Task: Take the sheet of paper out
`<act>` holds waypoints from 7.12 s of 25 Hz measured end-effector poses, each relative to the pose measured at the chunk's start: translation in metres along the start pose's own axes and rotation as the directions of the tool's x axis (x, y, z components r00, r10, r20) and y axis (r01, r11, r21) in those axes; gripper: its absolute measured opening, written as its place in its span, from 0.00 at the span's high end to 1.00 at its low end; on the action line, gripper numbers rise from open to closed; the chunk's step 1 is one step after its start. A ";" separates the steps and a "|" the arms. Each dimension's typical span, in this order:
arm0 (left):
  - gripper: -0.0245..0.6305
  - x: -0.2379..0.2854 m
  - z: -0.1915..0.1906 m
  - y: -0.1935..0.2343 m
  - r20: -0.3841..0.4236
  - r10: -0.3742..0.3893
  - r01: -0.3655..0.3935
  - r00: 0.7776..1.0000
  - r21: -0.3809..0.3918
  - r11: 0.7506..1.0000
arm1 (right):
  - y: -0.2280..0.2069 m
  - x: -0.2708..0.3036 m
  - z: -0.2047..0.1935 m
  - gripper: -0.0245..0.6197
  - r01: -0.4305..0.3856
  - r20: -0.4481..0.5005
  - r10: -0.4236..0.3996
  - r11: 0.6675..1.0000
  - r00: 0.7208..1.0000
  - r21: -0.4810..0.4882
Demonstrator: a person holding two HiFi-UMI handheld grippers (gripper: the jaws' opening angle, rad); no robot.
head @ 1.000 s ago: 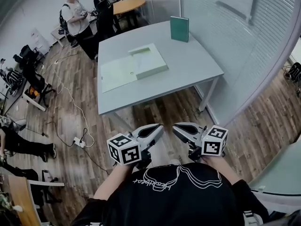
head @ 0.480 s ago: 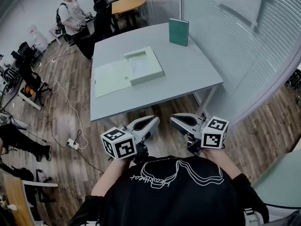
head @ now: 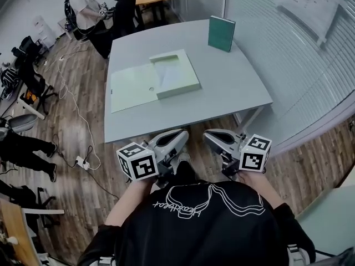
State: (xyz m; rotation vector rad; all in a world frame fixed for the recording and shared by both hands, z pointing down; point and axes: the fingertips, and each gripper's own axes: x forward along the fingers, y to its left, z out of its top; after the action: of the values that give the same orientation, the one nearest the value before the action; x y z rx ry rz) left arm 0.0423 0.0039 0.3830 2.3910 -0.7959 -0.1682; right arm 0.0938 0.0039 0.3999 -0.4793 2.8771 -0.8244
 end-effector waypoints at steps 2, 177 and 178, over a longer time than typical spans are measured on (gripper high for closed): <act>0.94 0.007 0.009 0.019 -0.006 0.000 0.000 1.000 -0.017 1.000 | -0.016 0.013 0.009 0.95 0.008 0.003 -0.008 1.000 1.000 0.009; 0.94 -0.091 0.058 0.183 0.074 0.510 -0.515 0.857 0.094 0.852 | -0.098 0.065 -0.001 0.95 0.033 -0.013 -0.032 0.992 0.999 0.122; 0.94 -0.090 0.057 0.174 0.072 0.495 -0.500 0.866 0.098 0.860 | -0.093 0.065 0.002 0.95 0.032 -0.010 -0.031 0.994 0.999 0.104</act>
State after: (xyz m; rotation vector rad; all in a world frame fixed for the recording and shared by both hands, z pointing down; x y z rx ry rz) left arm -0.1348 -0.0834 0.4326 2.1993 -1.4500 0.0388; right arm 0.0582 -0.0929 0.4462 -0.5112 2.8228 -0.9783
